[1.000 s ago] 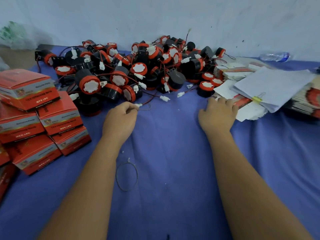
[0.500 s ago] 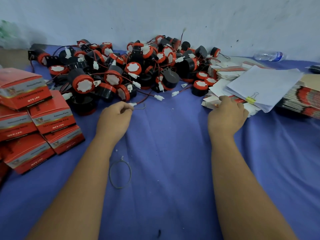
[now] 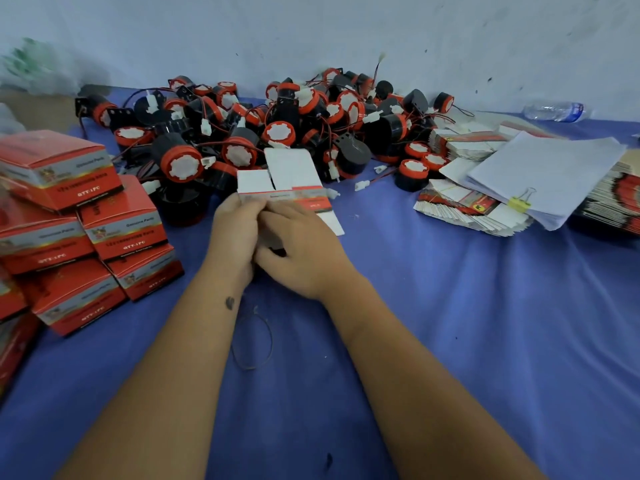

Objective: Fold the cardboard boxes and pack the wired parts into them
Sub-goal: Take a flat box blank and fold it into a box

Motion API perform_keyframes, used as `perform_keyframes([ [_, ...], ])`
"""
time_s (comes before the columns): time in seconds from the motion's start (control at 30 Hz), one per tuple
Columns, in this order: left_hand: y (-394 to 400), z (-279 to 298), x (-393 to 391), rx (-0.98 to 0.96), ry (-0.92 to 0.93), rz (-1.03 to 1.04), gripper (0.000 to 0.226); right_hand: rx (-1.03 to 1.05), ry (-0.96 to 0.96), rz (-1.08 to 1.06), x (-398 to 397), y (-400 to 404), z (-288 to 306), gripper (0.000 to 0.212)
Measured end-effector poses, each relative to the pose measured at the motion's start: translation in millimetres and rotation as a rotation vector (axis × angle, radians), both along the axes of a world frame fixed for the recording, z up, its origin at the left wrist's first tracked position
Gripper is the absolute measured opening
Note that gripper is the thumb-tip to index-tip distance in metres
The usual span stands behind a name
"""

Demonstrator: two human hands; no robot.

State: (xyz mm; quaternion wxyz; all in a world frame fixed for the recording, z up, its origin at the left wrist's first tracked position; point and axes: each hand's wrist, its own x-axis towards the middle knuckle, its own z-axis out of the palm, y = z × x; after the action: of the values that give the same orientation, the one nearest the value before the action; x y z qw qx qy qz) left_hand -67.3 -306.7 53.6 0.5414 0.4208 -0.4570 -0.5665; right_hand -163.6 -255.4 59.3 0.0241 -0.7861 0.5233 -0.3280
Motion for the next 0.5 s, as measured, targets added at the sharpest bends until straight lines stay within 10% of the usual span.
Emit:
perform_keyframes([
  [0.2,-6.0,-2.4,0.1,-0.081,0.006,-0.033,0.033,-0.235,-0.437,-0.500,-24.7,-1.0,-3.2,0.020],
  [0.37,-7.7,-0.6,5.0,-0.053,0.085,-0.007,0.031,0.062,-1.059,-0.475,-65.1,6.4,7.5,0.029],
  [0.5,-8.0,1.4,4.8,0.023,0.117,0.049,0.040,0.065,-0.724,-0.240,-65.3,15.9,8.3,0.048],
])
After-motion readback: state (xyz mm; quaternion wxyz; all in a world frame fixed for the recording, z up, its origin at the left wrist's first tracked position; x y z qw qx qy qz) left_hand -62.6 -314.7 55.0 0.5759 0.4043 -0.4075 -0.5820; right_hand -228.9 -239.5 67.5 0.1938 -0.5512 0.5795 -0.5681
